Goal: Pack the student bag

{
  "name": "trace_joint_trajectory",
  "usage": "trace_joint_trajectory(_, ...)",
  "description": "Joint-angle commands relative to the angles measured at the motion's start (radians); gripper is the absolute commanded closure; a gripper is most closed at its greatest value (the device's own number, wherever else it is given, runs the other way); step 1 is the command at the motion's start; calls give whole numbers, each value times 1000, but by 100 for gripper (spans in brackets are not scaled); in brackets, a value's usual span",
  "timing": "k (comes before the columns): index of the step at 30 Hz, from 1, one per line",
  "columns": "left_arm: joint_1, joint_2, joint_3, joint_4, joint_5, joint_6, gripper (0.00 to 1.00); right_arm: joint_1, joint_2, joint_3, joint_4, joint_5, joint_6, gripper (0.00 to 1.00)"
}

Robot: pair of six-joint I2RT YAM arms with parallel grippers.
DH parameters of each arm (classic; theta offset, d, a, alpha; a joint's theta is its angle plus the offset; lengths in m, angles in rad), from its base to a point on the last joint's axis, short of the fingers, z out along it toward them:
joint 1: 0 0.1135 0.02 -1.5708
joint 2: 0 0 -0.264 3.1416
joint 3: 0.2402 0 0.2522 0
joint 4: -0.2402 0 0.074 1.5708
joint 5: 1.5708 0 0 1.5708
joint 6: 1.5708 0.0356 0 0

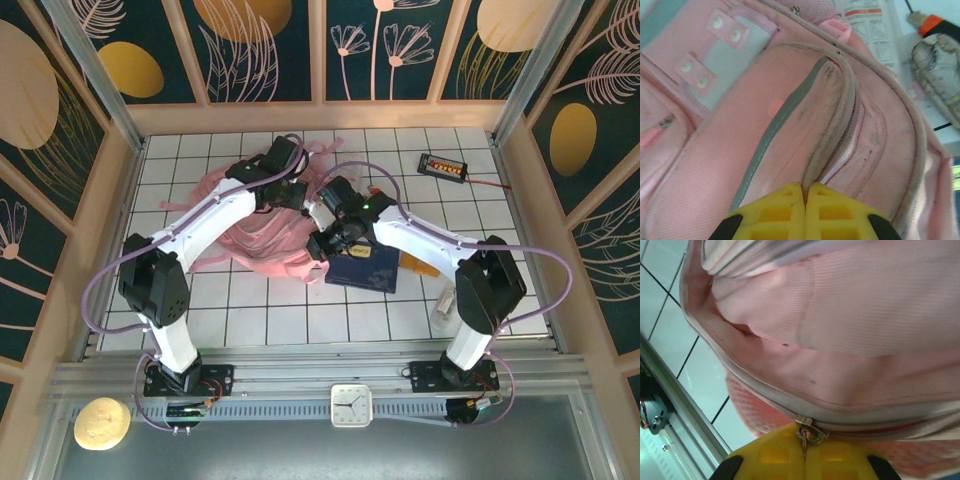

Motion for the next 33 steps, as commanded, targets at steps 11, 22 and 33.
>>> trace_joint_trajectory(11, 0, 60, 33, 193, 215, -297, 100, 85, 18, -75, 425, -12, 366, 100)
trace_joint_trajectory(22, 2, -22, -47, 87, 126, -24, 45, -39, -55, -174, 292, 2, 214, 100)
trace_joint_trajectory(33, 3, -244, -410, 154, 1, 295, 28, -111, -29, -143, 257, -63, 111, 100)
